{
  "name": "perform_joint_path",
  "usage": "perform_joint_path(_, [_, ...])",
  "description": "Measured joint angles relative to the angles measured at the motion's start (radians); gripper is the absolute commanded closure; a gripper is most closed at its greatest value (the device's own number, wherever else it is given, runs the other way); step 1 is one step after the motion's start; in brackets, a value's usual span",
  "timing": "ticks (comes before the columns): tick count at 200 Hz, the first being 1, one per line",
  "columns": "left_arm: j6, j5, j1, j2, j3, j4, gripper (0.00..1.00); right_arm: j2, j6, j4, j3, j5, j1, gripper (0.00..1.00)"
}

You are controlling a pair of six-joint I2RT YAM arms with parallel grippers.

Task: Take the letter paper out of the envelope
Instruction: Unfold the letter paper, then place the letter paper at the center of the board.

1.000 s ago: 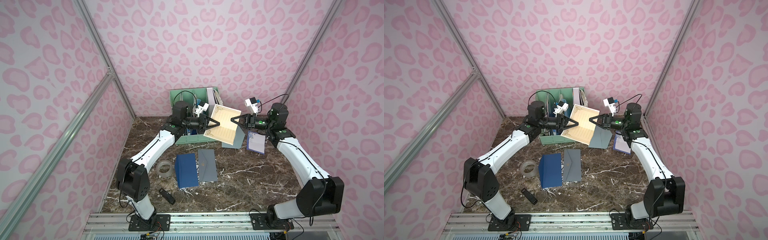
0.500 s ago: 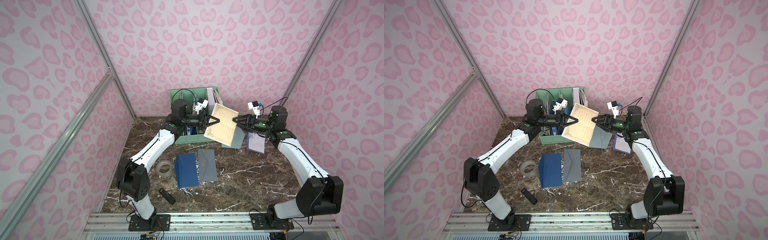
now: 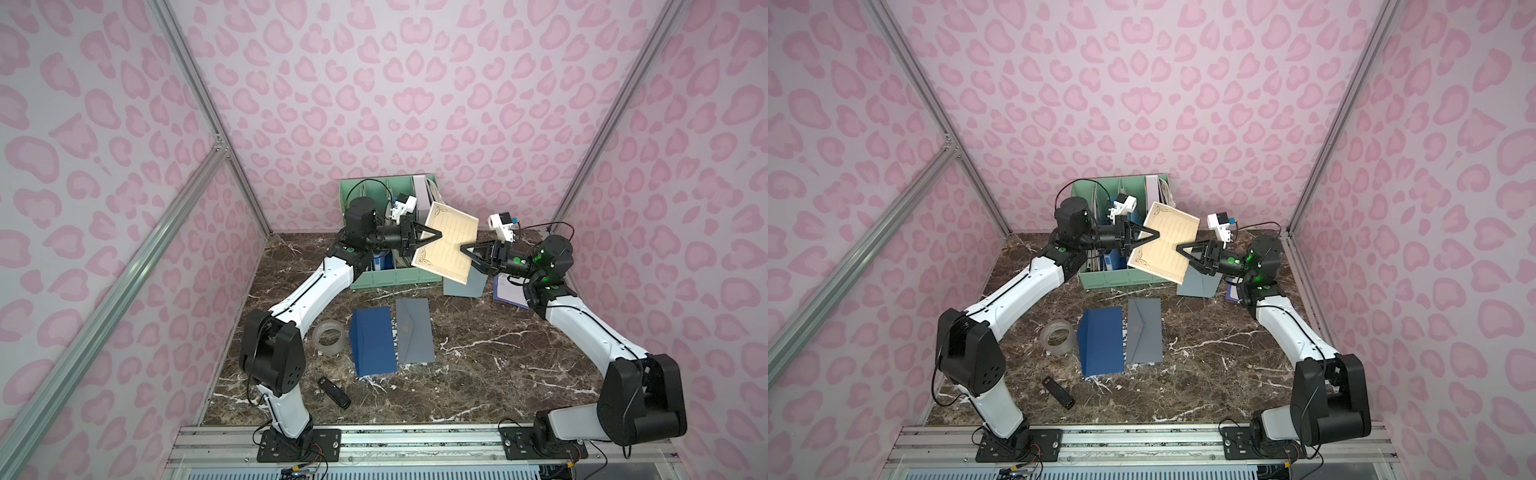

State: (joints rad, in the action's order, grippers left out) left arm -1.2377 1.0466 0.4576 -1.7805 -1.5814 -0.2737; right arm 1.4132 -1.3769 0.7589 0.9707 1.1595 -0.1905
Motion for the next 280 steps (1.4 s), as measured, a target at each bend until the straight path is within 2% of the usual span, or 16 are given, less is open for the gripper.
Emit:
perform_joint_path(15, [-0.018, -0.002, 0.006, -0.001, 0.0, -0.01, 1.0, 0.007, -0.019, 0.034, 0.0, -0.007, -0.002, 0.77])
perform_joint_path(40, [-0.024, -0.003, 0.014, -0.001, 0.003, -0.031, 1.0, 0.016, -0.06, 0.085, 0.001, -0.022, -0.001, 1.0])
perform_joint_path(51, [-0.038, -0.006, 0.016, -0.001, 0.005, -0.036, 1.0, 0.018, -0.072, 0.09, 0.0, -0.023, -0.001, 1.0])
perform_joint_path(59, [-0.04, -0.01, 0.016, -0.001, 0.006, -0.038, 0.91, 0.018, -0.075, 0.098, -0.002, -0.025, 0.002, 1.0])
perform_joint_path(72, [-0.038, -0.01, 0.016, -0.001, 0.006, -0.039, 0.57, 0.011, -0.076, 0.097, -0.011, -0.025, 0.008, 1.0])
perform_joint_path(81, [-0.031, -0.013, 0.016, -0.001, 0.006, -0.035, 0.39, -0.001, -0.062, 0.072, -0.016, -0.024, 0.016, 1.0])
perform_joint_path(97, [0.0, -0.023, 0.014, 0.0, 0.0, 0.018, 0.19, -0.034, 0.019, -0.05, -0.004, -0.023, 0.041, 1.0])
perform_joint_path(104, [0.03, -0.039, 0.013, 0.0, -0.011, 0.074, 0.13, -0.051, 0.089, -0.148, 0.015, -0.026, 0.054, 1.0])
perform_joint_path(107, [0.044, -0.049, 0.013, 0.002, -0.016, 0.101, 0.05, -0.057, 0.119, -0.191, 0.024, -0.029, 0.059, 1.0])
perform_joint_path(110, [0.057, -0.058, 0.012, 0.003, -0.021, 0.121, 0.03, -0.064, 0.161, -0.248, 0.037, -0.034, 0.066, 1.0])
perform_joint_path(135, [0.196, -0.139, 0.001, 0.035, -0.054, 0.355, 0.04, -0.086, 0.459, -0.629, 0.08, -0.087, 0.123, 1.0])
perform_joint_path(162, [0.32, -0.278, -0.017, 0.074, -0.034, 0.583, 0.08, -0.133, 0.653, -0.94, -0.04, -0.176, 0.212, 1.0])
perform_joint_path(190, [0.405, -0.364, -0.019, 0.107, 0.025, 0.72, 0.1, -0.168, 0.743, -1.088, -0.19, -0.252, 0.254, 1.0])
perform_joint_path(225, [0.461, -0.395, -0.017, 0.132, 0.084, 0.793, 0.11, -0.147, 0.822, -1.201, -0.292, -0.359, 0.278, 1.0])
perform_joint_path(280, [0.512, -0.393, -0.012, 0.137, 0.093, 0.82, 0.12, -0.132, 0.933, -1.337, -0.29, -0.533, 0.368, 1.0])
